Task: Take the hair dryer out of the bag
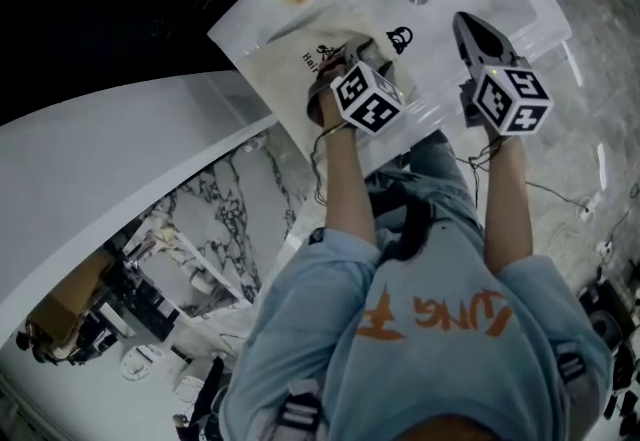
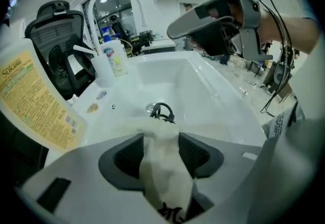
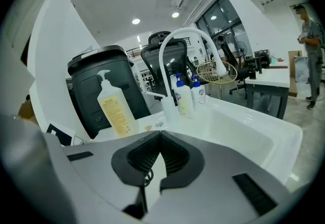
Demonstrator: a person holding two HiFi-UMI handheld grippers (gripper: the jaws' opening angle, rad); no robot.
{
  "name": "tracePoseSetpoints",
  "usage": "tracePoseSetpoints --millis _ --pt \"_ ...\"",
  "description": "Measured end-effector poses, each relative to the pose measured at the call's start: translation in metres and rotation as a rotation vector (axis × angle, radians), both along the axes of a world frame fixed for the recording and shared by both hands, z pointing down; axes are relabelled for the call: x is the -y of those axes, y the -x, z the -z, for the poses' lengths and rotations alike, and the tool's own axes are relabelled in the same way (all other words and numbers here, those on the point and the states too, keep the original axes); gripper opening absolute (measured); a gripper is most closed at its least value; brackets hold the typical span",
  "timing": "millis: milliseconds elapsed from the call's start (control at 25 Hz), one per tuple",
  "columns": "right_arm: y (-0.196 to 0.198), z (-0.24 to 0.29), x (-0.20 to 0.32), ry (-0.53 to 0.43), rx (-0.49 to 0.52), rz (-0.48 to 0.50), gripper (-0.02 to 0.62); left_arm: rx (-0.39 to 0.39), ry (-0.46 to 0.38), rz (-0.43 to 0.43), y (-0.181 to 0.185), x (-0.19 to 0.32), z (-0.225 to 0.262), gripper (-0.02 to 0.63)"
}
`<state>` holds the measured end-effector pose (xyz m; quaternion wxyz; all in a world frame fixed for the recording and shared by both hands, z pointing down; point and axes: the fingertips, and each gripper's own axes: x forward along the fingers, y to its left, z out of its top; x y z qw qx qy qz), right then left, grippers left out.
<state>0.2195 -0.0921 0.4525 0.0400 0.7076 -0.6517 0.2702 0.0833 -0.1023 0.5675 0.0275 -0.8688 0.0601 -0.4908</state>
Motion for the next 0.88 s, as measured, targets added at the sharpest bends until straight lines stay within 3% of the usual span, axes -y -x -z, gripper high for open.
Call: tracePoseSetpoints --millis 80,200,480,680,880 --pt "-0.001 -0.006 0.006 0.004 0.016 0.018 0.0 0.014 -0.03 0.011 0.001 0.006 0.001 0.127" --pt "-0.004 -0.013 0.017 0.009 0.035 0.043 0.0 0.008 -0.038 0.038 0.002 0.013 0.006 0.042" --pt "0.008 -0.022 0.039 0.014 0.053 0.15 0.0 -0.122 0.034 0.112 0.011 0.021 0.037 0.02" --pt "0.023 -0.012 0.059 -0.044 0.075 0.215 0.002 -0.171 0.006 0.168 0.021 0.028 0.059 0.021" --pt "0.039 -0.01 0.068 -0.047 0.028 0.3 0.002 -0.24 -0.025 0.215 0.03 0.031 0.084 0.021"
